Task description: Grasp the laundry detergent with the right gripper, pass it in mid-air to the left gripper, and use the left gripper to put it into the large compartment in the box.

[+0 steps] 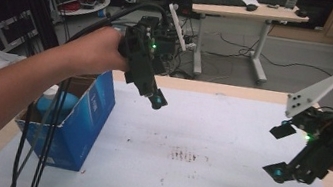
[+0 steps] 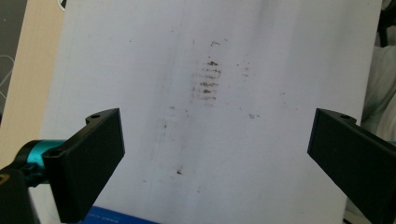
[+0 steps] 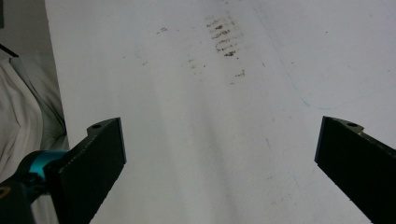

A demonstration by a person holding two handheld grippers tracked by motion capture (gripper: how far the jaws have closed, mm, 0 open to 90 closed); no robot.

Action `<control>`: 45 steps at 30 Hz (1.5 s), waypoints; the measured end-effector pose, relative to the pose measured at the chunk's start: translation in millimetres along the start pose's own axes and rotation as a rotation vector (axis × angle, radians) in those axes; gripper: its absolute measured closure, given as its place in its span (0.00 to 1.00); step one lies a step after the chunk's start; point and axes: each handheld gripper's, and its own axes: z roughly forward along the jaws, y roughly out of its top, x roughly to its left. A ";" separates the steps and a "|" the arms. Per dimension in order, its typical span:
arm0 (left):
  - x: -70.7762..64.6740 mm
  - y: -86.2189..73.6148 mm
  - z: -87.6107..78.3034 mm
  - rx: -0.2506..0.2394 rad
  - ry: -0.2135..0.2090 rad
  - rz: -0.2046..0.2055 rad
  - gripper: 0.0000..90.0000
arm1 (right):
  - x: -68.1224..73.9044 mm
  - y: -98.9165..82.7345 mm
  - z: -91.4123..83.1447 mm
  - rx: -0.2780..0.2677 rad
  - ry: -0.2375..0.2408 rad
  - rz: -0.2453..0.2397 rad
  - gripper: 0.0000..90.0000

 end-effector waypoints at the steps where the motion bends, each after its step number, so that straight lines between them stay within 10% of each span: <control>1: 0.3 2.3 3.7 0.002 -0.012 0.002 0.04 | 0.0 0.0 0.0 0.000 0.000 0.000 0.01; 14: 10.7 21.3 45.7 0.025 -0.047 -0.039 0.04 | -2.8 12.1 2.5 0.037 -0.003 -0.008 0.01; 45: 11.2 28.7 72.1 -0.017 -0.144 -0.058 0.04 | -4.6 10.1 12.0 0.066 0.006 0.007 0.01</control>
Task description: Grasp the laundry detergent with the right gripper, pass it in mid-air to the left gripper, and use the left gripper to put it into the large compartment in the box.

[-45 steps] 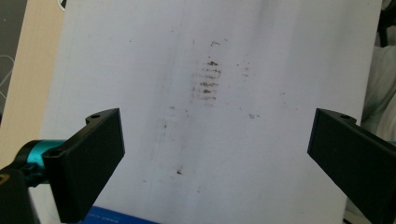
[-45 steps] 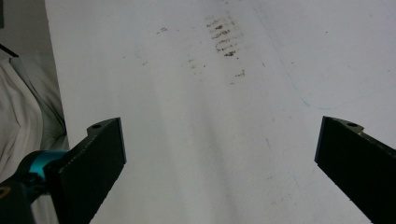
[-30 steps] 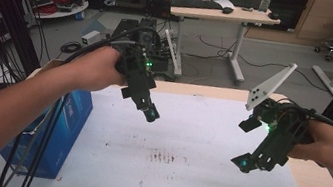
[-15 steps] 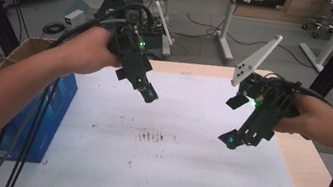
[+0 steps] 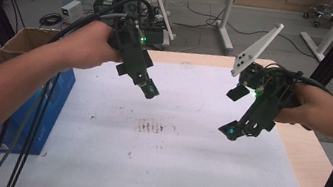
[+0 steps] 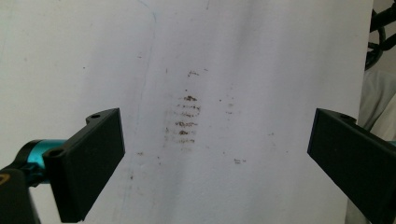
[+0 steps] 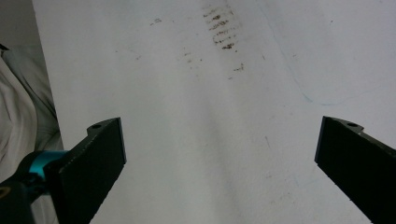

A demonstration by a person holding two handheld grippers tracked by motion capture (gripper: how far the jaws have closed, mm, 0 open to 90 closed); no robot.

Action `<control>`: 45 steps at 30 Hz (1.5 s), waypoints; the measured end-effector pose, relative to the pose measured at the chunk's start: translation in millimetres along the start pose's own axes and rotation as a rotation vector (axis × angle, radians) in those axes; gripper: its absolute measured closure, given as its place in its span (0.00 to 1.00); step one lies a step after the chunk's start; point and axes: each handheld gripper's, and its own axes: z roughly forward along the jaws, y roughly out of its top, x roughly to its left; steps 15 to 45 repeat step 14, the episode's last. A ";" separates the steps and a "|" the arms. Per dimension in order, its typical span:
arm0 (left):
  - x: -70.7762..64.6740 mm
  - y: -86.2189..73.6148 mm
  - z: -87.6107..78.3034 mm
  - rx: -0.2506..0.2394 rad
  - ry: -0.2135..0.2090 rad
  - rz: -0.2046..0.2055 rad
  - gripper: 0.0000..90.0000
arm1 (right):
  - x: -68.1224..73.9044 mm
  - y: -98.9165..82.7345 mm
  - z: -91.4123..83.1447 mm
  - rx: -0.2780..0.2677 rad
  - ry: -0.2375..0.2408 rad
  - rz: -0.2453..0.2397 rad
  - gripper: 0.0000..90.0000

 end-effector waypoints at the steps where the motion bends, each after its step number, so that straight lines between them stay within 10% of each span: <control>1: 0.1 -0.3 0.8 -0.001 0.000 -0.001 0.04 | -0.3 -0.2 0.9 -0.001 0.003 0.002 0.01; 45: 1.3 -3.6 3.6 0.004 0.007 -0.012 0.04 | -0.6 -1.1 3.5 -0.007 0.006 0.005 0.01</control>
